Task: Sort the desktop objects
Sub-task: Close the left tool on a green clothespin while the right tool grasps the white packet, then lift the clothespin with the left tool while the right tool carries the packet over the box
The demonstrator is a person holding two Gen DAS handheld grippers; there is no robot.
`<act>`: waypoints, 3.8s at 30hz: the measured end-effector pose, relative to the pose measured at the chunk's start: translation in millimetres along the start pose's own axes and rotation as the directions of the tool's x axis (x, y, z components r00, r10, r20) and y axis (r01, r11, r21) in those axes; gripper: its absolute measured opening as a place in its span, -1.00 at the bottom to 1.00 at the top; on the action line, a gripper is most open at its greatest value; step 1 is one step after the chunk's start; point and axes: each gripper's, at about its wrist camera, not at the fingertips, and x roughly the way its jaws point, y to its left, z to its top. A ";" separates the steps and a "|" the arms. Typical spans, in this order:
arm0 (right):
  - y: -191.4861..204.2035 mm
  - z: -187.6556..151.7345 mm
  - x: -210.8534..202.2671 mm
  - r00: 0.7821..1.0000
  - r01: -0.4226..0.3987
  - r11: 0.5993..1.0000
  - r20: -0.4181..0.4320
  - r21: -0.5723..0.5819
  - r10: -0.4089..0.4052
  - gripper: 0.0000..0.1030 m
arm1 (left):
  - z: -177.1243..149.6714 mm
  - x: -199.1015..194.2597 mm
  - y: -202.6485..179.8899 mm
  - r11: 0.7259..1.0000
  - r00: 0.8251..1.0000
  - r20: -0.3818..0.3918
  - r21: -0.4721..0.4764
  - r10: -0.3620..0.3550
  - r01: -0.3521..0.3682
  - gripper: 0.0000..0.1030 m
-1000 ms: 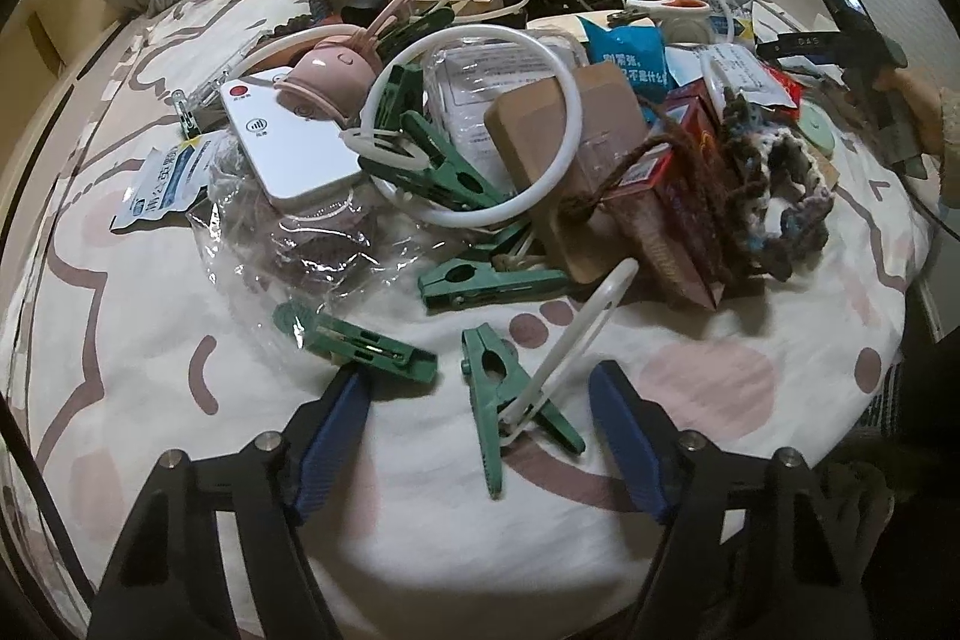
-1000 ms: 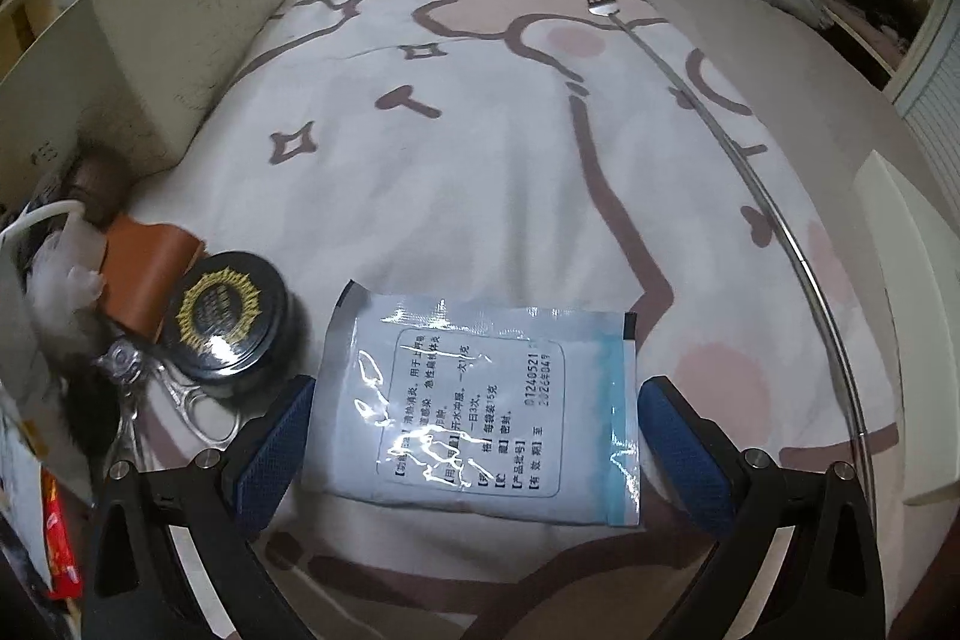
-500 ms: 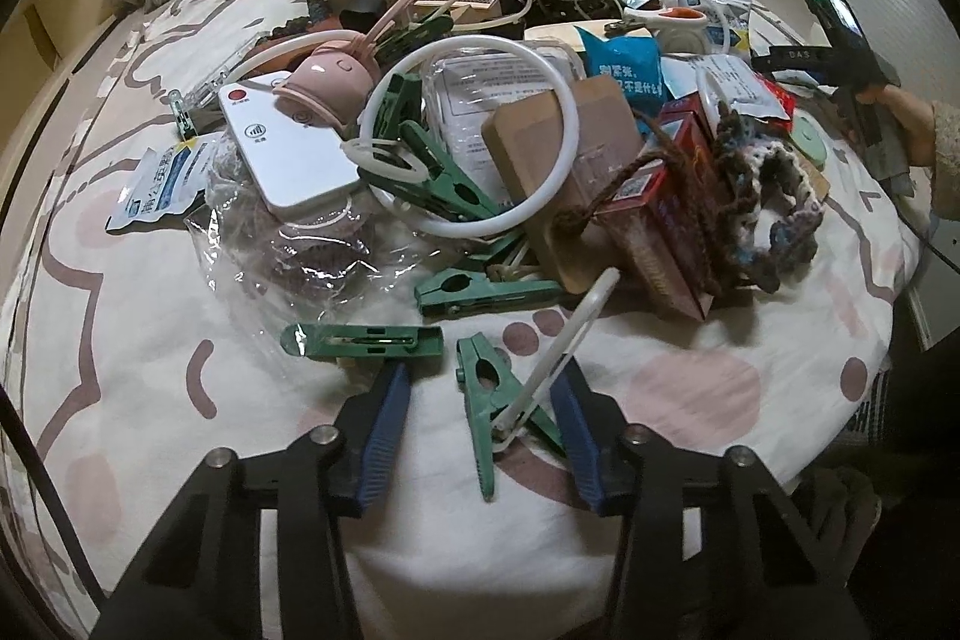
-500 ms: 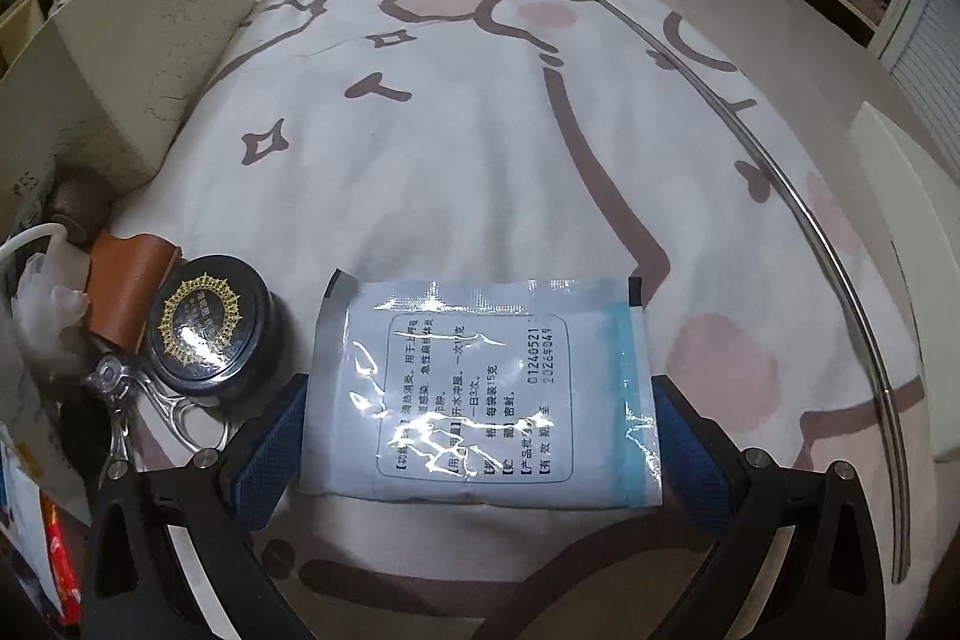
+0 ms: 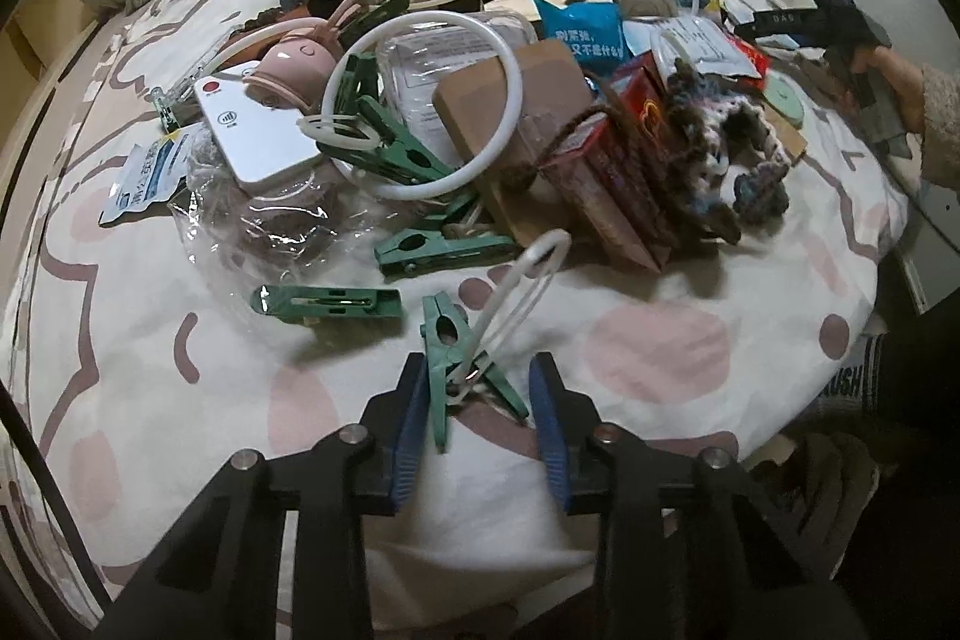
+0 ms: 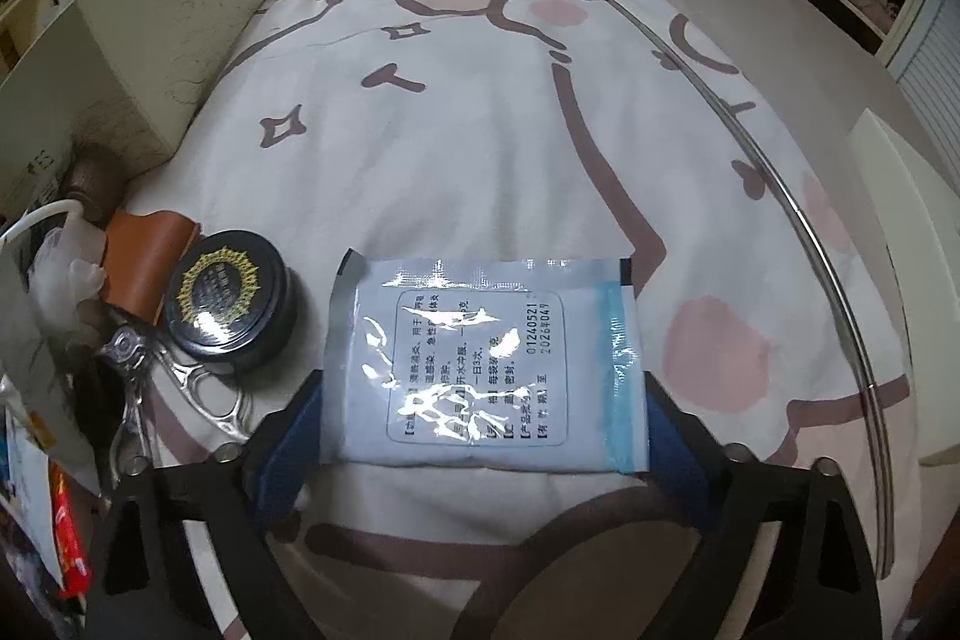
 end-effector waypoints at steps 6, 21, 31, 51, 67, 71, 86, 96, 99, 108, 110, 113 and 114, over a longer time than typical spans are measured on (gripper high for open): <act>4.9 -1.8 -6.1 1.000 0.008 0.999 0.024 -0.036 -0.007 0.56 | 1.7 -0.7 5.1 0.999 1.000 0.007 -0.034 -0.013 0.013 -0.43; 4.7 2.2 -25.5 0.998 0.000 0.999 0.067 -0.043 0.003 0.53 | 9.7 -13.2 13.1 0.999 0.998 0.054 -0.051 0.017 -0.014 -0.45; 11.9 8.1 -58.6 0.991 -0.022 0.999 0.135 -0.044 0.027 0.53 | 13.9 -34.0 16.9 0.997 0.993 0.109 -0.070 0.044 -0.037 -0.45; 82.4 19.4 -131.7 0.937 -0.187 0.965 0.264 -0.181 0.231 0.53 | 65.8 -93.5 22.4 0.982 0.937 0.303 -0.131 0.172 -0.138 -0.45; 129.0 19.1 -180.4 0.878 -0.256 0.921 0.327 -0.295 0.349 0.53 | 127.7 -152.6 -8.6 0.977 0.846 0.494 -0.172 0.198 -0.129 -0.45; 136.6 19.2 -191.0 0.864 -0.266 0.911 0.342 -0.315 0.370 0.53 | 138.9 -160.7 -11.9 0.974 0.828 0.521 -0.188 0.205 -0.123 -0.45; 163.2 49.2 -225.1 0.798 -0.288 0.890 0.426 -0.353 0.427 0.53 | 162.8 -156.4 -4.6 0.955 0.798 0.540 -0.258 0.268 -0.146 -0.45; 176.9 85.5 -206.7 0.793 -0.327 0.909 0.449 -0.257 0.412 0.53 | 183.0 -139.0 11.6 0.943 0.790 0.530 -0.279 0.309 -0.181 -0.45; 180.8 90.1 -199.7 0.793 -0.332 0.910 0.448 -0.251 0.412 0.53 | 192.2 -134.2 21.2 0.937 0.788 0.528 -0.304 0.318 -0.174 -0.45; 193.8 112.6 -164.6 0.816 -0.341 0.908 0.403 -0.243 0.414 0.53 | 243.9 -121.2 31.3 0.927 0.749 0.557 -0.311 0.358 -0.211 -0.45; 195.0 119.2 -156.0 0.823 -0.342 0.909 0.392 -0.236 0.411 0.53 | 256.0 -114.9 33.7 0.932 0.757 0.559 -0.310 0.337 -0.187 -0.45; 197.7 128.9 -146.5 0.833 -0.329 0.912 0.379 -0.246 0.403 0.53 | 276.7 -101.6 38.4 0.937 0.763 0.567 -0.316 0.310 -0.146 -0.45; 198.7 133.1 -143.5 0.835 -0.322 0.913 0.379 -0.251 0.399 0.53 | 282.3 -97.2 40.2 0.938 0.765 0.568 -0.318 0.303 -0.136 -0.45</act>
